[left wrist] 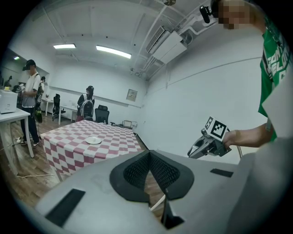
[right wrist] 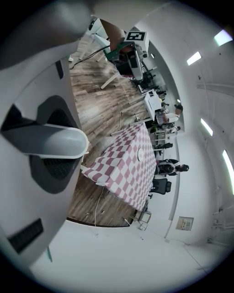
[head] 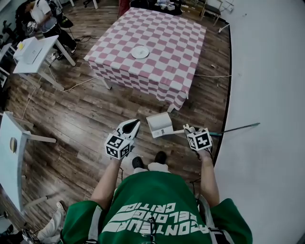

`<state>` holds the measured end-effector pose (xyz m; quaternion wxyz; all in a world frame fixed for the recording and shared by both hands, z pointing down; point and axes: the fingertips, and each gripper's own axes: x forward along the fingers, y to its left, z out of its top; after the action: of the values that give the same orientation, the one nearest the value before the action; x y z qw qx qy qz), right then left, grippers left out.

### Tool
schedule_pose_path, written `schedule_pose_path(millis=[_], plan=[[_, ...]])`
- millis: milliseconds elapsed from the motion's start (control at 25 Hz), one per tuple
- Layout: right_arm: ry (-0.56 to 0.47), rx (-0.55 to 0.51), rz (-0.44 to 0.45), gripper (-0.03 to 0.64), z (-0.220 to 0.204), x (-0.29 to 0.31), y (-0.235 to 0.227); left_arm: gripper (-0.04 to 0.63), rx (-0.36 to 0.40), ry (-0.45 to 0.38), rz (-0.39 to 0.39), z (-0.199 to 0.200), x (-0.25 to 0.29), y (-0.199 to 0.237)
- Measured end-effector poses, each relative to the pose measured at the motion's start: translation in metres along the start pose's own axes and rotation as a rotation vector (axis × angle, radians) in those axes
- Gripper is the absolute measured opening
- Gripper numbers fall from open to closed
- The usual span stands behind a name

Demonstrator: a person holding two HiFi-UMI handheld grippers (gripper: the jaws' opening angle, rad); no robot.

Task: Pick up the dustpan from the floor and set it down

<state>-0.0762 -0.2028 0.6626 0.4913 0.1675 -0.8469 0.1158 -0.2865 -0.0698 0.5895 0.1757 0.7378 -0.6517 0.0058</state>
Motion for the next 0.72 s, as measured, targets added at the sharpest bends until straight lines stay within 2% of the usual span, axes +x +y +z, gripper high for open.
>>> schedule_pose_path(millis=[200,720], plan=[[-0.014,-0.033,0.016,0.107,0.024,-0.023,0.002,0.003,0.006,-0.013,-0.002,0.007,-0.001,0.002],[-0.114,-0.019,0.011,0.108,0.063,-0.053,0.001,0.003,0.026,-0.051,-0.004,0.025,-0.005,0.005]])
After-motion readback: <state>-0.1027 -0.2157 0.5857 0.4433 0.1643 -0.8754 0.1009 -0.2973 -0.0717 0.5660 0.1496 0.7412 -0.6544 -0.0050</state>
